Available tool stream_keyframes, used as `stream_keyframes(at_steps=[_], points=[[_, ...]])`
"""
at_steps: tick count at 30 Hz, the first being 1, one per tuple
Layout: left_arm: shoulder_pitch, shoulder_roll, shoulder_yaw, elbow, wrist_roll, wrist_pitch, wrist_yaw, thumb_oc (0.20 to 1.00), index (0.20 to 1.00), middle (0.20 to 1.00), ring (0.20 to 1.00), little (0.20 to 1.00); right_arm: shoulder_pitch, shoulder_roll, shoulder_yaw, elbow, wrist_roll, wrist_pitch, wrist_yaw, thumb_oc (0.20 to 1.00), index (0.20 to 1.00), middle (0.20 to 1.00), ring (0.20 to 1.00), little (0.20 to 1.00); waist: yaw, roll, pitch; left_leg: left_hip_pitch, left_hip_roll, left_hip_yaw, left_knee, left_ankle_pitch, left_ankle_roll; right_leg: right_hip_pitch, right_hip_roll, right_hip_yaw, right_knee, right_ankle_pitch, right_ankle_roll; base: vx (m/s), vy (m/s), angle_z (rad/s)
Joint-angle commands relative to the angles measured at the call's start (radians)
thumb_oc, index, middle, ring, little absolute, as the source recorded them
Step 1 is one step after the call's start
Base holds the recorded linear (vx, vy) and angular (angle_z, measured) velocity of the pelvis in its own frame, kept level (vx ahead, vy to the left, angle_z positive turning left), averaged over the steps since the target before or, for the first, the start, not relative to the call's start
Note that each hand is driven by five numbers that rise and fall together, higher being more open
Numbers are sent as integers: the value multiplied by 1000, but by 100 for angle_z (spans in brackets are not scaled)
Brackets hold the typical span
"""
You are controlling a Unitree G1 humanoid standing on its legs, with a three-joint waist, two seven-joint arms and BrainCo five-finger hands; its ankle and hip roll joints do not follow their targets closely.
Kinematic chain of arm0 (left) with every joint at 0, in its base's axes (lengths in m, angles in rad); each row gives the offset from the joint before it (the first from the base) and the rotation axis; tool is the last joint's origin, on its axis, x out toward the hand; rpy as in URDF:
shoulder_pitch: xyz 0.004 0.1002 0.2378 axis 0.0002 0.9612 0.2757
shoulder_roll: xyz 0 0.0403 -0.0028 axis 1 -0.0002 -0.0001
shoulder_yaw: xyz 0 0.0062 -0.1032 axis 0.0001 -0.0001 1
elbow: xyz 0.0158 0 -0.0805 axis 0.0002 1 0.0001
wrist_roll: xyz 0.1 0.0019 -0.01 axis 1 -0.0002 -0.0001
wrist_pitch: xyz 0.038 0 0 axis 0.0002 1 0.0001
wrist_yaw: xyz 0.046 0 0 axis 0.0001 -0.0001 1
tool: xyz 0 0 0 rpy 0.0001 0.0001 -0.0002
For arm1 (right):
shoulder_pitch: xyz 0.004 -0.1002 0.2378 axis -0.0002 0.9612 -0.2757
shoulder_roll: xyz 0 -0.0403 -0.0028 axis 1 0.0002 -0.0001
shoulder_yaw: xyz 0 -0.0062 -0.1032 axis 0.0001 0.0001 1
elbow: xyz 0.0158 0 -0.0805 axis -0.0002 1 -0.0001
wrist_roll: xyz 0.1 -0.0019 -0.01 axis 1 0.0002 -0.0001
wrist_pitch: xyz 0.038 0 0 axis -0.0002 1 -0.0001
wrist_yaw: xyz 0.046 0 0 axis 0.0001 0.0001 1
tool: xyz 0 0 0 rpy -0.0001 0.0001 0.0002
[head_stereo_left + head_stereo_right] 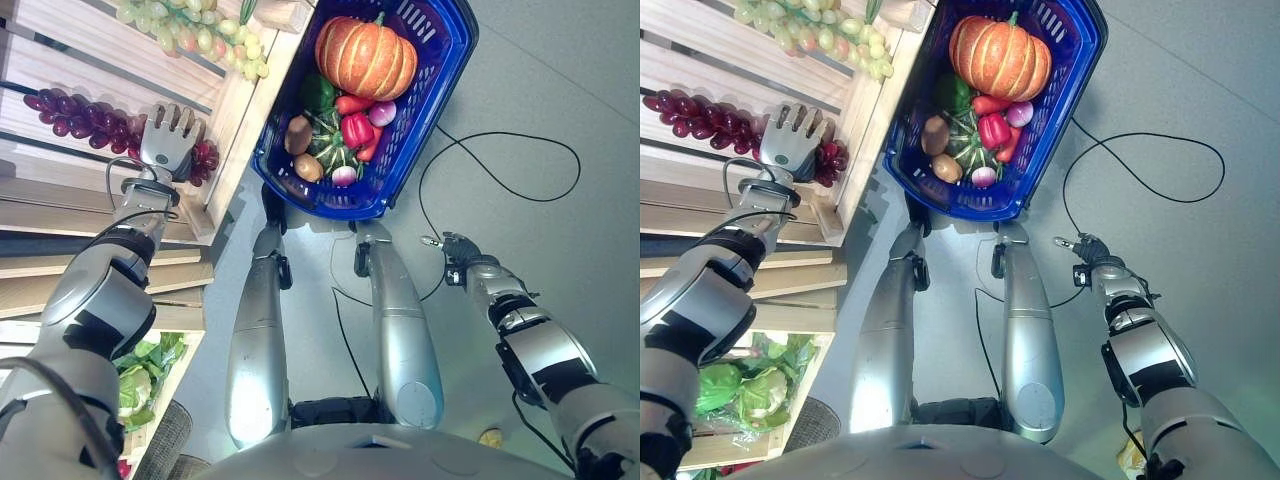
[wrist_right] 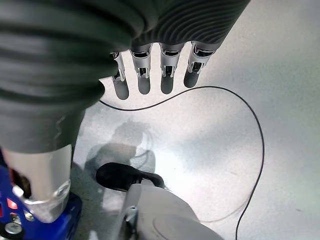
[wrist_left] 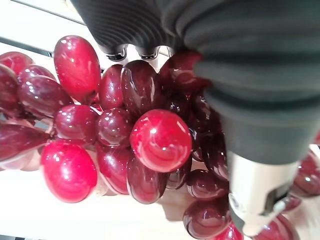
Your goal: Pick up fruits and vegetables into the basket
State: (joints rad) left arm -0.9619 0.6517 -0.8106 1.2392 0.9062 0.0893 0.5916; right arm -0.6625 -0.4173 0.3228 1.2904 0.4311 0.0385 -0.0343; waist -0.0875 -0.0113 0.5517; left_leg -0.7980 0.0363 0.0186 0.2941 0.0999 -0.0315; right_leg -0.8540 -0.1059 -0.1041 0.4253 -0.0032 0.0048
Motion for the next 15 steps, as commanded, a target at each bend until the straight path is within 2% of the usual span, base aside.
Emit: stream_keyframes(at_steps=[1, 6, 7, 8, 9, 15], points=[[56, 1, 91, 112, 29, 71, -41, 1000, 1000, 1000, 1000, 1000, 65, -57, 12, -4, 23, -5, -3, 1000, 1000, 1000, 1000, 1000, 29, -14, -32, -62, 46, -35, 128, -53, -26, 4, 9, 44, -15, 45, 40, 0, 0, 0], [64, 1, 89, 116, 34, 83, -77, 1000, 1000, 1000, 1000, 1000, 60, -61, 12, -4, 29, -6, -3, 1000, 1000, 1000, 1000, 1000, 30, -10, -32, -61, 44, -34, 127, -54, -26, 3, 7, 42, -17, 46, 41, 0, 0, 0], [69, -2, 88, 116, 30, 92, -99, 335, 335, 335, 335, 335, 55, -63, 13, -4, 30, -1, -3, 1000, 1000, 1000, 1000, 1000, 30, -9, -32, -60, 43, -34, 125, -53, -26, 6, 6, 42, -20, 47, 40, 0, 0, 0], [73, -2, 90, 117, 26, 94, -105, 335, 335, 335, 335, 335, 53, -64, 14, -6, 31, 2, -4, 1000, 1000, 1000, 1000, 1000, 30, -8, -32, -59, 42, -34, 125, -53, -27, 7, 5, 41, -22, 47, 40, 0, 0, 0], [79, -4, 90, 117, 24, 99, -111, 200, 200, 200, 200, 200, 52, -65, 15, -5, 31, 1, -4, 1000, 1000, 1000, 1000, 1000, 31, -6, -32, -60, 42, -34, 124, -53, -27, 5, 4, 41, -22, 48, 40, 0, 0, 0], [104, -6, 100, 116, -8, 109, -124, 200, 200, 200, 200, 200, 57, -72, 14, -6, 29, -4, 1, 1000, 1000, 1000, 1000, 1000, 31, -3, -32, -62, 43, -33, 121, -51, -27, 3, 4, 42, -25, 48, 39, -7, 6, -2]])
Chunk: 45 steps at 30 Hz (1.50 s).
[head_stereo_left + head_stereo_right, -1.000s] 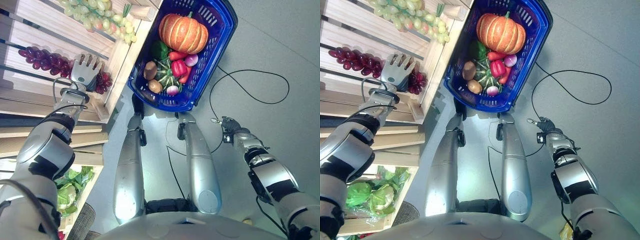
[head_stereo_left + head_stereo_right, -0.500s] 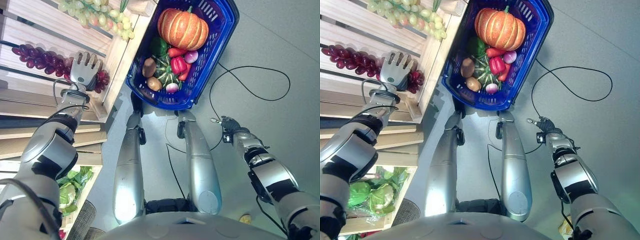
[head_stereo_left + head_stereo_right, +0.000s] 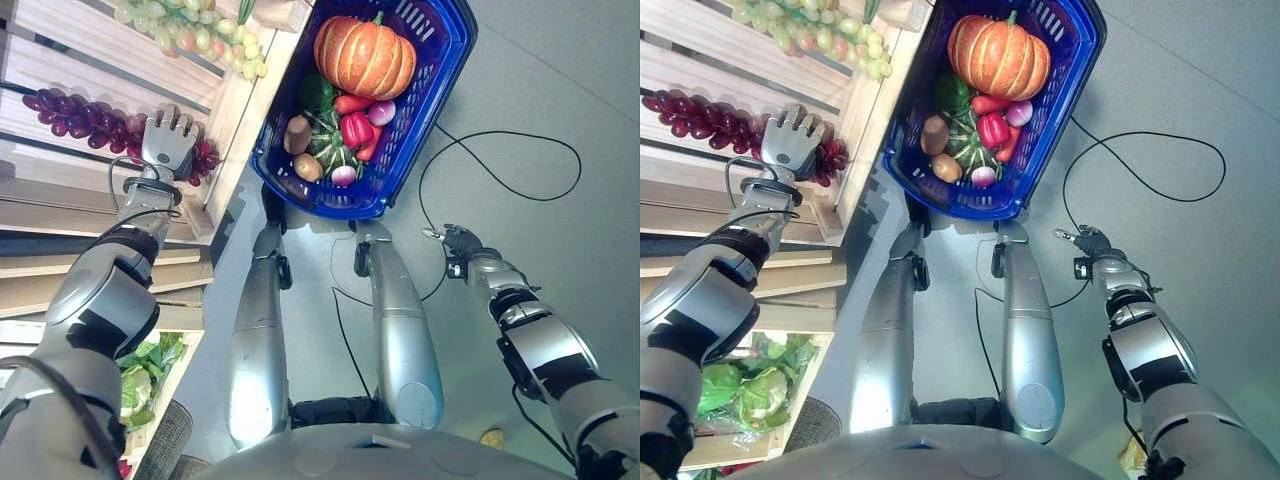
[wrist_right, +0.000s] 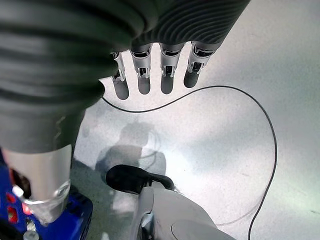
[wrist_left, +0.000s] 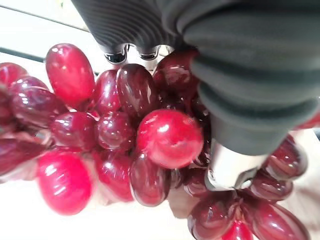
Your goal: Pick up fruits and vegetables into the basket
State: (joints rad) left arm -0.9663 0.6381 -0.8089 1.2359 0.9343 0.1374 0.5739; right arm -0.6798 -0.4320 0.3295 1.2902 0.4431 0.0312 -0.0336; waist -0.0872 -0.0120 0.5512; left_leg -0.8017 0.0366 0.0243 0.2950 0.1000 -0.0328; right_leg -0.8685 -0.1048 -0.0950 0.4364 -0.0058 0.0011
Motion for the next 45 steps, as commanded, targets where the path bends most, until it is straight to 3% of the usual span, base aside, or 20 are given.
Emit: stream_keyframes(at_steps=[1, 13, 17, 20, 21, 22, 23, 26, 27, 30, 32, 38, 42, 45], points=[[106, 6, 97, 120, -48, 61, -109, 200, 200, 200, 200, 200, 74, -57, 8, -4, 18, 2, -1, 1000, 1000, 1000, 1000, 1000, 31, -2, -31, -58, 42, -38, 119, -50, -25, 18, 4, 33, -36, 50, 42, 0, 0, 0], [83, 12, 108, 126, -179, 31, -96, 200, 200, 200, 200, 200, 60, -66, 9, 4, 24, 5, 8, 1000, 1000, 1000, 1000, 1000, 33, -3, -31, -48, 41, -35, 107, -43, -25, 29, 3, 29, -45, 53, 42, -2, 1, -1], [81, 15, 153, 120, -536, -47, -89, 200, 200, 200, 200, 200, 60, -66, 8, 7, 25, 3, 11, 1000, 1000, 1000, 1000, 1000, 37, -2, -31, -38, 41, -35, 99, -40, -23, 39, 6, 28, -46, 49, 40, 0, 0, 0], [78, 17, 166, 117, -560, -51, -105, 200, 200, 200, 200, 200, 61, -66, 8, 7, 25, 1, 12, 1000, 1000, 1000, 1000, 1000, 37, -2, -31, -37, 41, -35, 98, -40, -23, 40, 7, 29, -45, 48, 40, 0, 0, 0], [75, 22, 191, 111, -654, -92, -107, 200, 200, 200, 200, 200, 62, -66, 7, 7, 26, 0, 11, 1000, 1000, 1000, 1000, 1000, 38, -1, -31, -35, 41, -35, 98, -39, -23, 42, 8, 30, -44, 46, 40, 0, 0, 0], [63, 31, 277, 93, -871, -167, -146, 200, 200, 200, 200, 200, 65, -68, -2, 4, 21, -2, 12, 1000, 1000, 1000, 1000, 1000, 39, 0, -31, -25, 42, -36, 94, -39, -23, 50, 9, 31, -42, 41, 39, 0, 0, 0], [62, 39, 320, 83, -988, -217, -181, 200, 200, 200, 200, 200, 73, -68, -10, -1, 20, -10, 11, 1000, 1000, 1000, 1000, 1000, 39, 1, -31, -20, 43, -35, 92, -40, -23, 55, 8, 29, -42, 38, 40, 0, 0, 0], [55, 47, 382, 60, -1090, -263, -224, 200, 200, 200, 200, 200, 79, -66, -19, -7, 22, -21, 2, 1000, 1000, 1000, 1000, 1000, 41, 2, -31, -12, 43, -33, 89, -41, -23, 64, 6, 25, -43, 35, 40, 0, 0, 0], [56, 57, 426, 31, -1216, -318, -281, 200, 200, 200, 200, 200, 87, -65, -27, -16, 32, -42, -3, 1000, 1000, 1000, 1000, 1000, 43, 5, -31, -5, 42, -32, 87, -43, -23, 70, 5, 22, -42, 31, 40, 0, 0, 0], [65, 69, 473, -25, -1347, -367, -332, 200, 200, 200, 200, 200, 100, -63, -41, -41, 42, -69, -8, 1000, 1000, 1000, 1000, 1000, 45, 7, -31, 8, 40, -30, 83, -47, -23, 82, 3, 18, -44, 27, 41, 15, -32, 4], [90, 69, 525, -120, -1495, -418, -388, 200, 200, 200, 200, 200, 116, -58, -61, -92, 71, -124, -20, 1000, 1000, 1000, 1000, 1000, 50, 8, -31, 21, 38, -31, 79, -52, -21, 92, 2, 14, -41, 24, 42, 14, -41, 8], [176, 31, 603, -349, -1656, -506, -394, 200, 200, 200, 200, 200, 150, -39, -68, -359, 117, -195, -81, 1000, 1000, 1000, 1000, 1000, 60, 6, -31, 36, 28, -36, 74, -60, -18, 106, 1, 2, -38, 17, 39, 3, -23, 6], [207, 21, 628, -414, -1704, -546, -415, 200, 200, 200, 200, 200, 171, -29, -65, -470, 119, -236, -103, 1000, 1000, 1000, 1000, 1000, 61, 5, -31, 38, 24, -38, 74, -62, -17, 108, 0, -1, -37, 15, 38, 0, 0, 0], [241, -4, 656, -503, -1716, -597, -444, 200, 200, 200, 200, 200, 204, -2, -50, -659, 79, -287, -147, 1000, 1000, 1000, 1000, 1000, 59, 2, -31, 37, 20, -37, 70, -64, -16, 108, -3, -5, -42, 14, 38, 0, 0, 0]])
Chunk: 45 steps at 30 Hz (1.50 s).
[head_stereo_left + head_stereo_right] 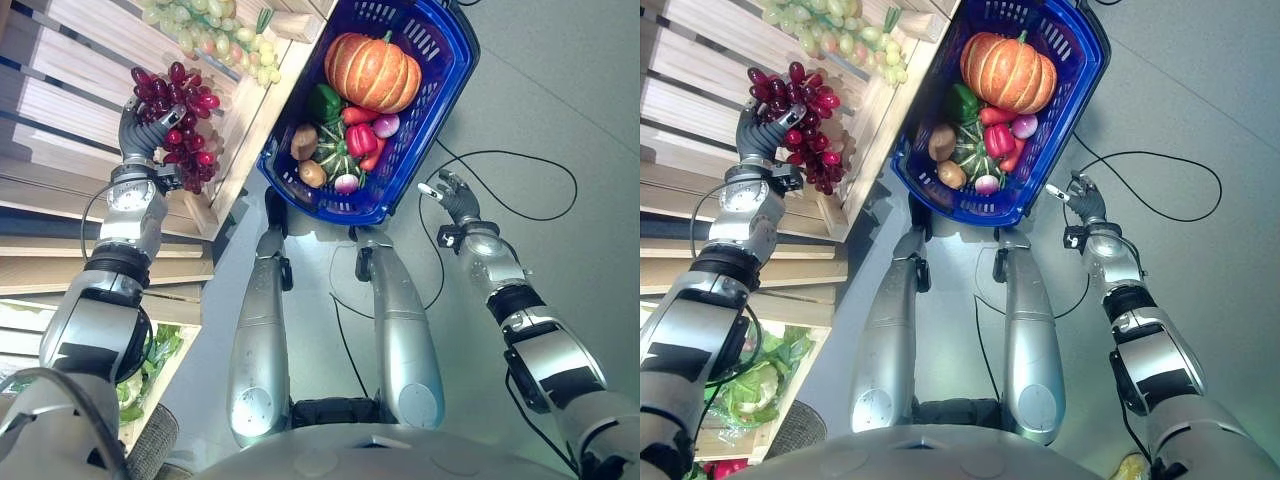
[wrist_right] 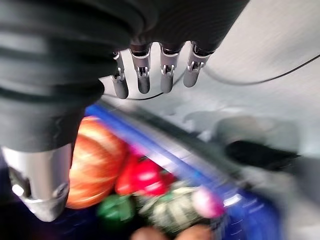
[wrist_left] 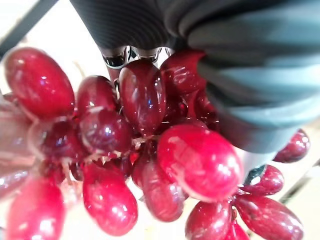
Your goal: Pick up fruits and vegetables into the basket
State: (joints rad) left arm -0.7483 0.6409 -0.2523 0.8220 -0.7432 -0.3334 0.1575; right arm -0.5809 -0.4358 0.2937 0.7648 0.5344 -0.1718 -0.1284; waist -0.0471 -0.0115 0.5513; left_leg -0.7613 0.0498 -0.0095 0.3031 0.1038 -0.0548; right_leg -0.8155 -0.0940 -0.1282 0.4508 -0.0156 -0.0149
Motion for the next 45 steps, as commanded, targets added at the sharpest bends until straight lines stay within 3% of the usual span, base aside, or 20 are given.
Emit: stream_keyframes(at_steps=[1, 6, 10, 17, 24, 33, 45], points=[[29, -9, 102, -100, -38, -136, -33, 200, 200, 200, 200, 200, 110, 4, -13, -149, -16, -94, -51, 1000, 1000, 1000, 1000, 1000, 19, 1, -31, -3, 6, -4, 61, -68, 6, 56, -14, 28, -57, 23, 54, -5, -2, 3], [96, -69, 127, -285, 8, -199, -111, 200, 200, 200, 200, 200, 176, 34, -36, -403, -111, -144, -23, 1000, 1000, 1000, 1000, 1000, 19, 6, -31, 11, 1, 0, 51, -68, 8, 71, -19, 23, -64, 19, 60, 0, 0, 1], [125, -112, 113, -438, 63, -198, -160, 200, 200, 200, 200, 200, 179, 52, -41, -517, -152, -157, -4, 1000, 1000, 1000, 1000, 1000, 25, 12, -31, 15, -4, 4, 45, -66, 11, 76, -27, 15, -67, 20, 64, 0, 0, 0], [132, -145, 49, -684, 115, -100, -211, 200, 200, 200, 200, 200, 145, 64, -34, -694, -207, -126, 4, 1000, 1000, 1000, 1000, 1000, 25, 20, -31, 20, -6, 12, 36, -59, 15, 82, -37, 10, -74, 28, 69, 0, 0, 0], [120, -157, -14, -815, 173, -24, -265, 200, 200, 200, 200, 200, 115, 49, -14, -798, -191, -109, 41, 1000, 1000, 1000, 1000, 1000, 23, 20, -31, 22, -6, 20, 31, -52, 17, 87, -41, 11, -85, 39, 72, 0, 0, 0], [96, -176, -87, -895, 129, 41, -328, 200, 200, 200, 200, 200, 79, 38, 40, -879, -113, -54, 109, 1000, 1000, 1000, 1000, 1000, 20, 14, -31, 28, -5, 23, 25, -45, 19, 94, -42, 11, -96, 53, 76, 1, -3, 0], [48, -211, -153, -949, 108, -20, -339, 200, 200, 200, 200, 200, 39, 49, 121, -864, 0, 16, 127, 1000, 1000, 1000, 1000, 1000, 21, 4, -31, 27, -5, 24, 20, -39, 20, 94, -42, 8, -103, 60, 73, 0, 0, 0]])
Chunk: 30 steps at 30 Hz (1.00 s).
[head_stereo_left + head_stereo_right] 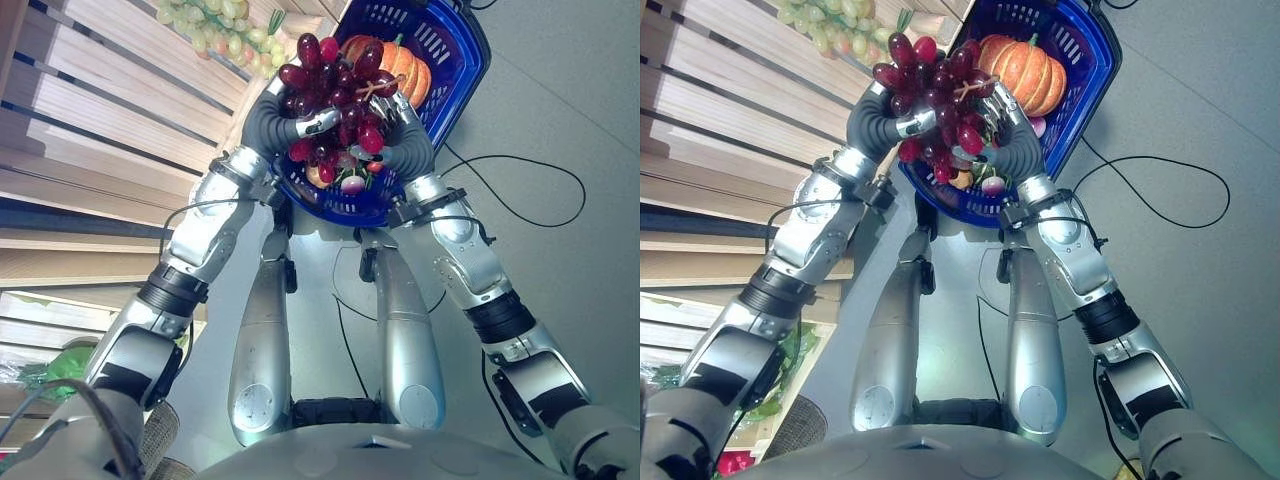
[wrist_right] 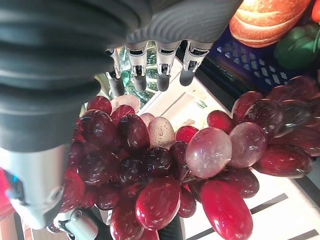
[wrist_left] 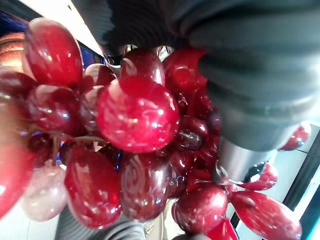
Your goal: Pick up fruits and vegetables into the basket
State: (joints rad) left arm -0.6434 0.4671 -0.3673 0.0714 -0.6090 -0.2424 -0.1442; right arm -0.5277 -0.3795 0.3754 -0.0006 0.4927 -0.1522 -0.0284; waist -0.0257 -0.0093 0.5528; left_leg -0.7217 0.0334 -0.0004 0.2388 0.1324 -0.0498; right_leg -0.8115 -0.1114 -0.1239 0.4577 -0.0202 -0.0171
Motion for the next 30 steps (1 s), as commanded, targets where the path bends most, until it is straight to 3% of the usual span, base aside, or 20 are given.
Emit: stream_keyframes(at_steps=[1, 21, 30], points=[[-63, -40, -40, -205, -27, -124, -41, 200, 200, 200, 200, 200, -15, -8, 45, -93, 50, 0, 31, 1000, 1000, 1000, 1000, 1000, -1, 1, -33, -10, 12, 15, 81, -68, 16, 91, -24, 3, -112, 65, 75, 0, 0, 0], [-124, -80, -77, -288, -4, -150, -72, 200, 200, 200, 200, 200, -42, 21, 94, -95, 170, 86, 104, 1000, 1000, 1000, 1000, 1000, -1, -10, -33, -8, 0, 14, 64, -59, 18, 96, -17, 0, -130, 75, 71, 0, 0, 0], [-129, -94, -100, -284, -52, -114, -102, 200, 200, 200, 200, 200, -60, 29, 103, -99, 165, 54, 105, 1000, 1000, 1000, 1000, 1000, -1, -11, -33, -5, -4, 12, 61, -58, 20, 100, -16, -2, -137, 79, 72, 0, 0, 0]])
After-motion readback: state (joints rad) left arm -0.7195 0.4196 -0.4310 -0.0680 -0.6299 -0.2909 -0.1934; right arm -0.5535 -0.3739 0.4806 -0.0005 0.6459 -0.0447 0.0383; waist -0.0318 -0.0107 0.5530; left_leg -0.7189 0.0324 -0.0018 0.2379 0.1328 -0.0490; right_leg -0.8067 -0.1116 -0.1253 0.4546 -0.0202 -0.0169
